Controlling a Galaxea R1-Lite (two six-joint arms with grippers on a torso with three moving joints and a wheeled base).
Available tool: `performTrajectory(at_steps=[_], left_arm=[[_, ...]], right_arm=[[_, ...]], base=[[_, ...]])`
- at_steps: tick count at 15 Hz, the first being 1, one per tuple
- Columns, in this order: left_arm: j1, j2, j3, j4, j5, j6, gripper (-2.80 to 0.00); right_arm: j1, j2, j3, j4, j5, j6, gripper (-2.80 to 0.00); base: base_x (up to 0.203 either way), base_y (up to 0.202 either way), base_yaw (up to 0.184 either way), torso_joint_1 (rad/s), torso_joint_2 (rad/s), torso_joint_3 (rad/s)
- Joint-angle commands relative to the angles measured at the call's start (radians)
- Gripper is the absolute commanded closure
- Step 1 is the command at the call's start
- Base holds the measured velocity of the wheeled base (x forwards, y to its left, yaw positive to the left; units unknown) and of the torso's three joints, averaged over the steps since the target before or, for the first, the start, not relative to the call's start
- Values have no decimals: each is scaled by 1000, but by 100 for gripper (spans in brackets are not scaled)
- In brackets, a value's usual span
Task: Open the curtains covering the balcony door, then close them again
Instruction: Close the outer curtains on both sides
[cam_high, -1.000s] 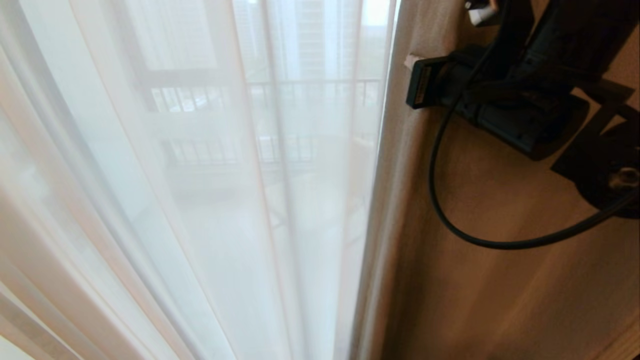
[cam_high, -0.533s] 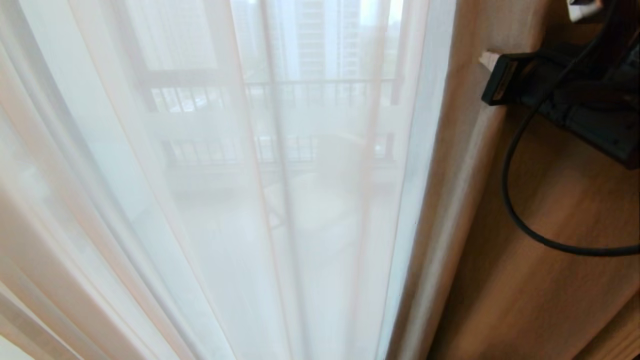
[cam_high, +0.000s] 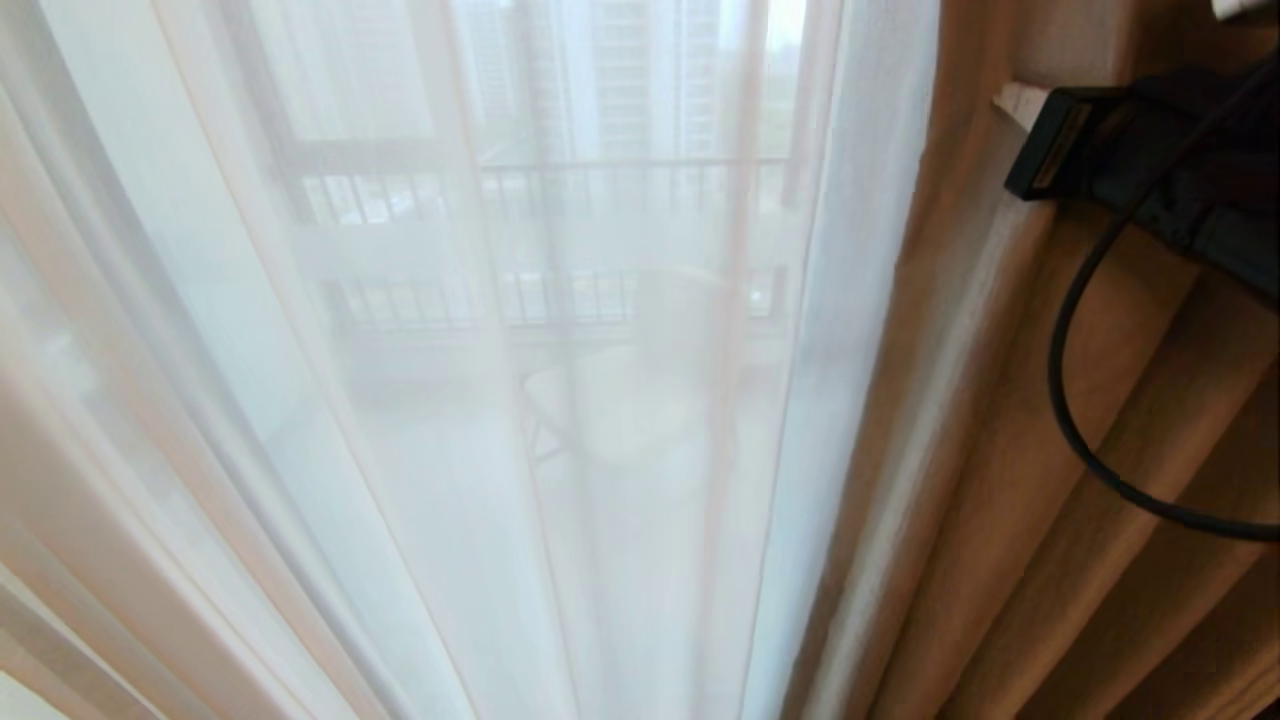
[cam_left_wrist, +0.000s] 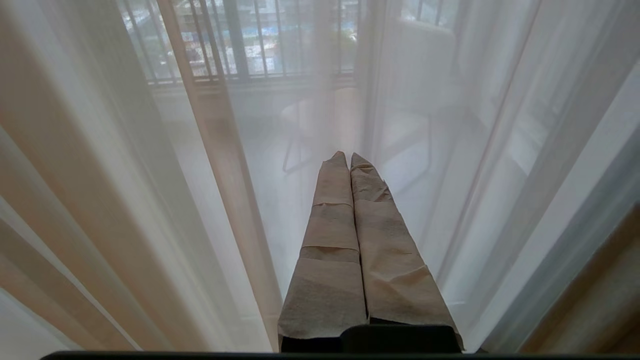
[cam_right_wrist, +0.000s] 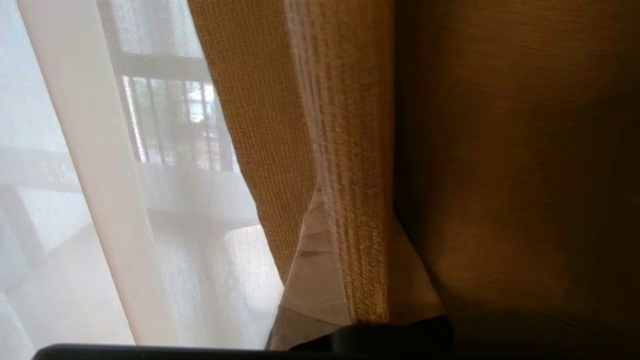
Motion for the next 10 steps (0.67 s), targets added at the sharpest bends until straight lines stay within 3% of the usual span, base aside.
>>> performTrajectory(at_steps=[1,10], left_arm=[[0,0,0,-1,0,0,0],[0,0,0,0,0,0,0]], right_arm=[[1,-24,28,-5,0,-2,-280],[5,-217,271,-3,2,-3,-280]], base=[[0,0,0,0,0,0],[0,0,0,0,0,0]])
